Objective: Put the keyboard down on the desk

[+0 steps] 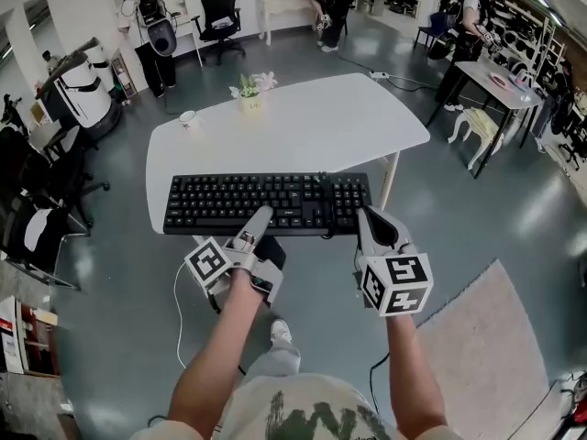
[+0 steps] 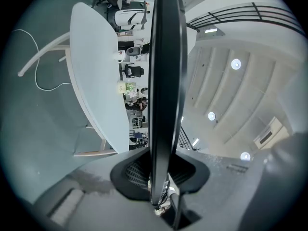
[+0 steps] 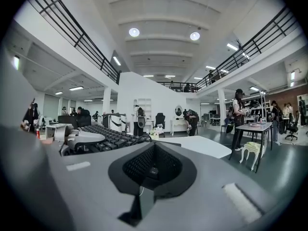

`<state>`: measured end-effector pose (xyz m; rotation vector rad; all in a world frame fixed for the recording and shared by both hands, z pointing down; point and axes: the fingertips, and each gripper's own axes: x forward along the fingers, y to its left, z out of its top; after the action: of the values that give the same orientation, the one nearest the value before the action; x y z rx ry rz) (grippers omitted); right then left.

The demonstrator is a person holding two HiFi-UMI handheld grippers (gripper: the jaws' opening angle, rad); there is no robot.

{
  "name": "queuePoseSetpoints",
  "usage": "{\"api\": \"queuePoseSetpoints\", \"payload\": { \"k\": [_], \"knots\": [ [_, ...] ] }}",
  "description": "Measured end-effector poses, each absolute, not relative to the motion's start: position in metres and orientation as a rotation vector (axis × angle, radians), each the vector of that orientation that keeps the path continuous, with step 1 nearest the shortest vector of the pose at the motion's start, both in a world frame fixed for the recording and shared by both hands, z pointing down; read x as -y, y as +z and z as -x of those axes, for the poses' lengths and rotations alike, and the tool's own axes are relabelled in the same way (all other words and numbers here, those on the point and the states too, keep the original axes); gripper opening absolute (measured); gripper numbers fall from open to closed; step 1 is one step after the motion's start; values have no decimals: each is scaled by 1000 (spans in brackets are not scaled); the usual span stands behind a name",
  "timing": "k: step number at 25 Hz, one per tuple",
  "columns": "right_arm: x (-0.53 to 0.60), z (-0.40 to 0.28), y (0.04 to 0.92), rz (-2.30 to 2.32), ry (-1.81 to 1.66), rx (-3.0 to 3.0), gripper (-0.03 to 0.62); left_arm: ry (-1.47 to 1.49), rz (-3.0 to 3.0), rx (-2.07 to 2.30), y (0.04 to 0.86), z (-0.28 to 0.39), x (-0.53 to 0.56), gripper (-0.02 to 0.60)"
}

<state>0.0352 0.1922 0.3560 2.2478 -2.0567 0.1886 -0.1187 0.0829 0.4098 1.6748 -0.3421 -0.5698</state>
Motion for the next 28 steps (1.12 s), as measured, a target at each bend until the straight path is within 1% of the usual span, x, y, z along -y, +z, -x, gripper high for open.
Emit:
{"api": "queuePoseSetpoints", "payload": {
  "k": [13,28],
  "knots": [
    [-65,-46,348,-2281,198,1975,0,-496,-1675,292,413,97,43,89],
    [-9,-56,358,-2314,214,1892,-2,-470,-1651,254,425,87,107,89]
  ]
}}
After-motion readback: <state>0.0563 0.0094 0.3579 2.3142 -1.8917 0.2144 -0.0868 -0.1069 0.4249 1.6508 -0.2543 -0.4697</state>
